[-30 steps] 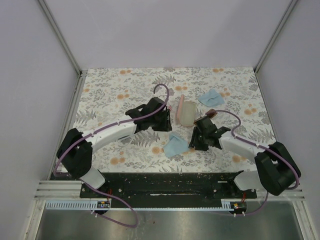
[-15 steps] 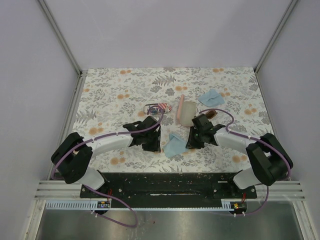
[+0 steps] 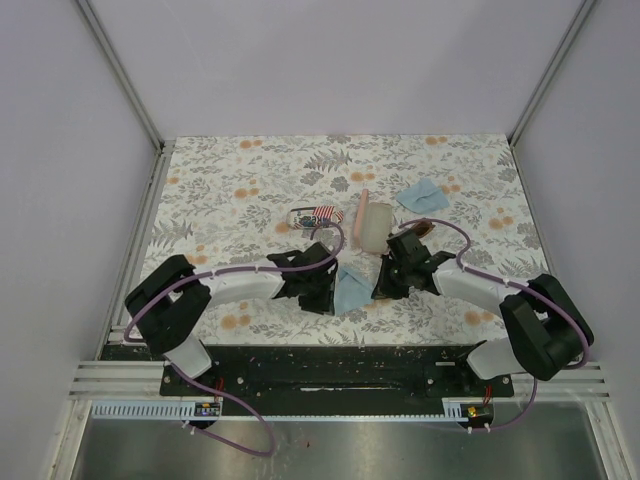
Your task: Organize the sunglasses
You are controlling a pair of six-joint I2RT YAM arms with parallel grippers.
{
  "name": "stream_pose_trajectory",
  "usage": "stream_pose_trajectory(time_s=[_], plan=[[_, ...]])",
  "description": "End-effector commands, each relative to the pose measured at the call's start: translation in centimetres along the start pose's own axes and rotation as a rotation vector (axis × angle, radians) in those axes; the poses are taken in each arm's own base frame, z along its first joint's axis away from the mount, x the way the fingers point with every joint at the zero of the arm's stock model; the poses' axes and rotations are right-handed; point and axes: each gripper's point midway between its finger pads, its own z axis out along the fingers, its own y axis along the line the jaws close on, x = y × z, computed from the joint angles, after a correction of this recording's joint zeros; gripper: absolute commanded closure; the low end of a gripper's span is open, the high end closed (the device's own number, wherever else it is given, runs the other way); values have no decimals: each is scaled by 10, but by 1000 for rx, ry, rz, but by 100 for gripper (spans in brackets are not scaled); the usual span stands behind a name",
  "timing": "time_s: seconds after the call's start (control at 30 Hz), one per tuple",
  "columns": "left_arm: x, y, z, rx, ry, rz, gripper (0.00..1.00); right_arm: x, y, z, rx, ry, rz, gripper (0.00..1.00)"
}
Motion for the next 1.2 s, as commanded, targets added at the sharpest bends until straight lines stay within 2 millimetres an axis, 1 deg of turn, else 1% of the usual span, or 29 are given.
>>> stream_pose_trajectory(time_s=[0.0, 0.1, 0.2, 0.4, 0.5, 0.57, 0.6, 0.7, 0.87, 0.93, 1.03, 1.13, 1.17], plan=[[-3, 1, 11, -40, 6, -10, 65, 3, 9, -7, -46, -2, -4, 94], [-3, 1, 20, -58, 19, -17, 66, 4, 9, -8, -48, -2, -4, 94], [-3, -1, 27, -67, 32, -20, 72, 4, 9, -9, -53, -3, 0, 94], [-3, 8, 36, -101, 7, -38, 100, 6, 11, -13, -66, -7, 2, 94], [-3, 12, 39, -122, 3, -47, 100, 7, 11, -13, -67, -6, 2, 94], [-5, 11, 36, -120, -6, -48, 100, 5, 12, -15, -71, -10, 5, 95], [-10, 14, 33, -139, -33, -47, 100, 5, 12, -15, -73, -11, 6, 94], [-19, 10, 20, -134, -73, -37, 100, 2, 18, -20, -87, -22, 4, 94], [-27, 12, -4, -154, -120, -18, 100, -4, 27, -29, -118, -42, 10, 94], [-27, 16, -13, -176, -133, -11, 100, -4, 30, -33, -125, -43, 10, 94], [-27, 24, -25, -207, -146, -4, 100, 0, 30, -34, -136, -27, 19, 95], [-22, 26, -24, -210, -131, 2, 100, 6, 29, -32, -144, -4, 31, 94], [-19, 26, -21, -204, -116, 3, 95, 7, 29, -32, -145, -2, 37, 94]])
